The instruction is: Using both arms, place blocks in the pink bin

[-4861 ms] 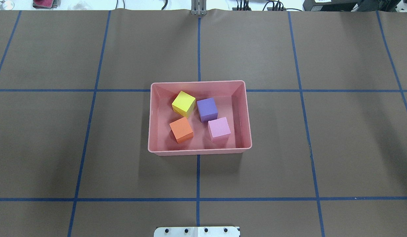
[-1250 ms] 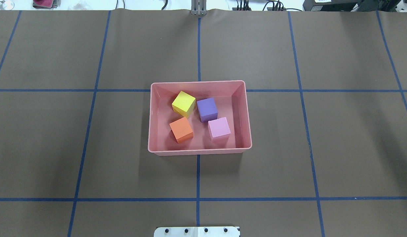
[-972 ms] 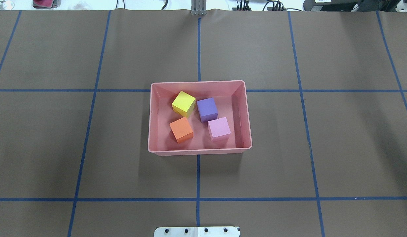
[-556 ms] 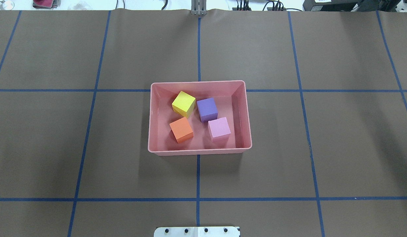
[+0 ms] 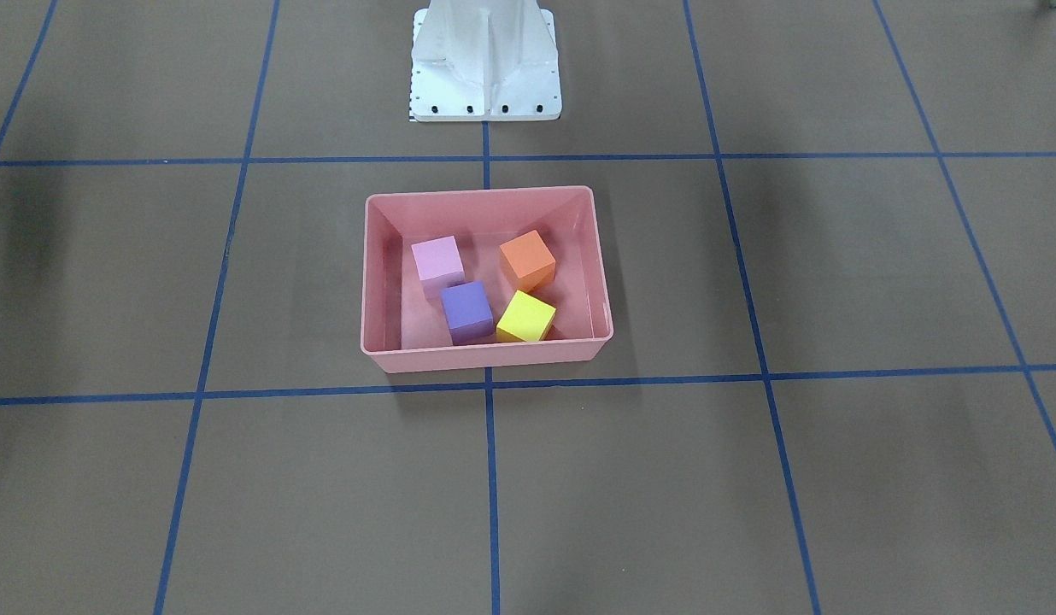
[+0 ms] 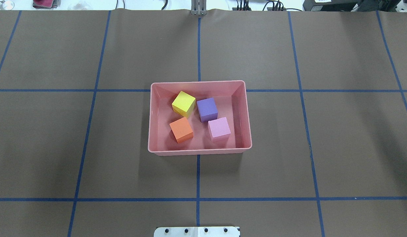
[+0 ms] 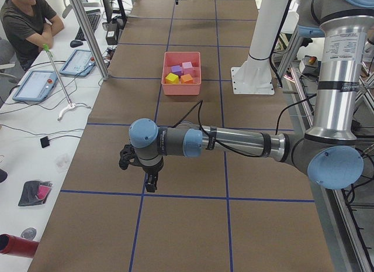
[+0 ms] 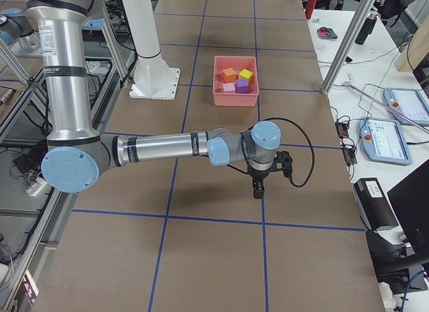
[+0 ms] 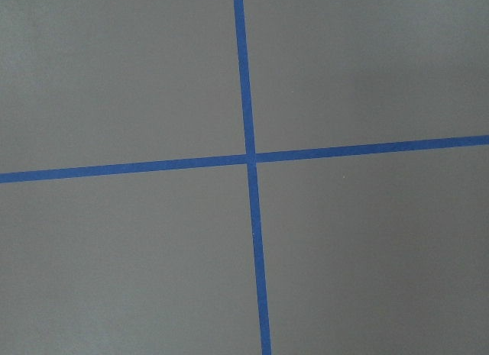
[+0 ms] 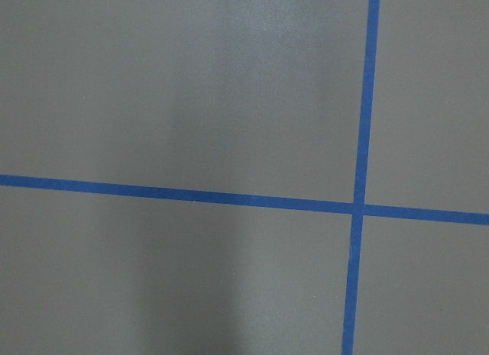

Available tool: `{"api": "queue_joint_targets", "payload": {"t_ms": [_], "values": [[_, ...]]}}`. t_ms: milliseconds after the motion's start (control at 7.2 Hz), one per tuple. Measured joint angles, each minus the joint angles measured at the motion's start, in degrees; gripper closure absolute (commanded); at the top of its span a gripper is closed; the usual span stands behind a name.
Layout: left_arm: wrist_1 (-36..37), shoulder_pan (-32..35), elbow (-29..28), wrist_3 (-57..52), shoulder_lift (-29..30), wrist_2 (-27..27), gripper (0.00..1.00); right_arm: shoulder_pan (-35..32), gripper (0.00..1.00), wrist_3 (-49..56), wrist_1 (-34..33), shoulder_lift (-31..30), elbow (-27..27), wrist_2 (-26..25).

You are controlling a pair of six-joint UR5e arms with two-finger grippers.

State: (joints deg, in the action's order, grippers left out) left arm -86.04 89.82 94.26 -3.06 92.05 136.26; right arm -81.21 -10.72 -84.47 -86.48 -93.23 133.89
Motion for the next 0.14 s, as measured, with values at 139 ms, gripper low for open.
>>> {"api": "queue_joint_targets", "payload": {"t_ms": [139], "values": [[0.0, 0.0, 0.5, 0.0, 0.0, 0.0, 0.01, 0.0, 0.00, 0.0, 0.0, 0.0, -0.1, 0.0]]}}
